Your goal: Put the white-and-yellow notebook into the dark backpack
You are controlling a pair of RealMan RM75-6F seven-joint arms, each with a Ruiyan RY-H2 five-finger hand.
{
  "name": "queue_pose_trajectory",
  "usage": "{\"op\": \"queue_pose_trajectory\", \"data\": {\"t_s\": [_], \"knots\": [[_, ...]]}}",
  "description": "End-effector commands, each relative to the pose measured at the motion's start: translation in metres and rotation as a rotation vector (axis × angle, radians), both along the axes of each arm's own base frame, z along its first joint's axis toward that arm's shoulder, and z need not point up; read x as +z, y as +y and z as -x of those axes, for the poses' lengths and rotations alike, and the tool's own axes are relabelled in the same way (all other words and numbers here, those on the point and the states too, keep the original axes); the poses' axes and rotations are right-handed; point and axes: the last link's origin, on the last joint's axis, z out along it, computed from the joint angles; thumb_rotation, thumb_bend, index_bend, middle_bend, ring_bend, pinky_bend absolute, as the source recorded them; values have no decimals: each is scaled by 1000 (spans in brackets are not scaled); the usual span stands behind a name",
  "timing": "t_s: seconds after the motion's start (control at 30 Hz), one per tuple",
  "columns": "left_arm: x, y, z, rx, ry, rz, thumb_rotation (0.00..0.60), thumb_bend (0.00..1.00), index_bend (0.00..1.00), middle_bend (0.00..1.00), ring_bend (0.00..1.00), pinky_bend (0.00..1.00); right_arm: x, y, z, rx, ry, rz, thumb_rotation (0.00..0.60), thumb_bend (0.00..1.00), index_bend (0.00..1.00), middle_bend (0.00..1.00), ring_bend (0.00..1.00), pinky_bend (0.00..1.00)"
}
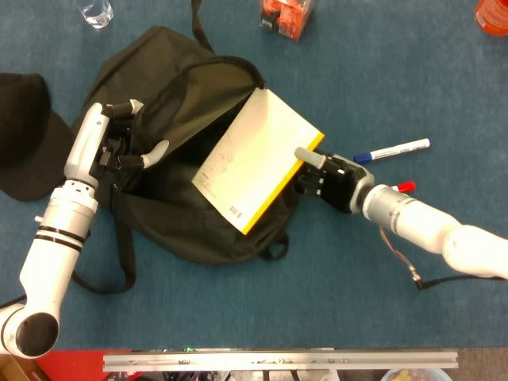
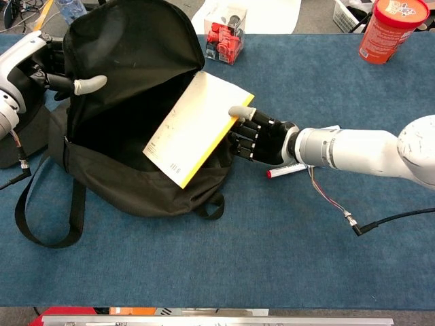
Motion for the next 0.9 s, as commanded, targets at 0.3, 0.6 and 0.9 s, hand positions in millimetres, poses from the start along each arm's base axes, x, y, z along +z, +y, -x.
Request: {"op": "queue_pose_trajectory", "data": {"t_s": [0.3,0.6,0.9], "knots": [[1,-4,-2,-7,0,9,600,248,636,755,747,915,-10,1,-43,86,-31,-37,600,498,976,795,652,722],[4,-5,-1,-8,4,5,600,248,635,754,747,915,-16,-7,-46,31,-18,-44,600,502,976,795,652,722],[3,-8,-2,-14,4,21,600,248,635,754,747,915,-20,-24,-37,-41,11,-13,600,510,976,795,652,722]]}}
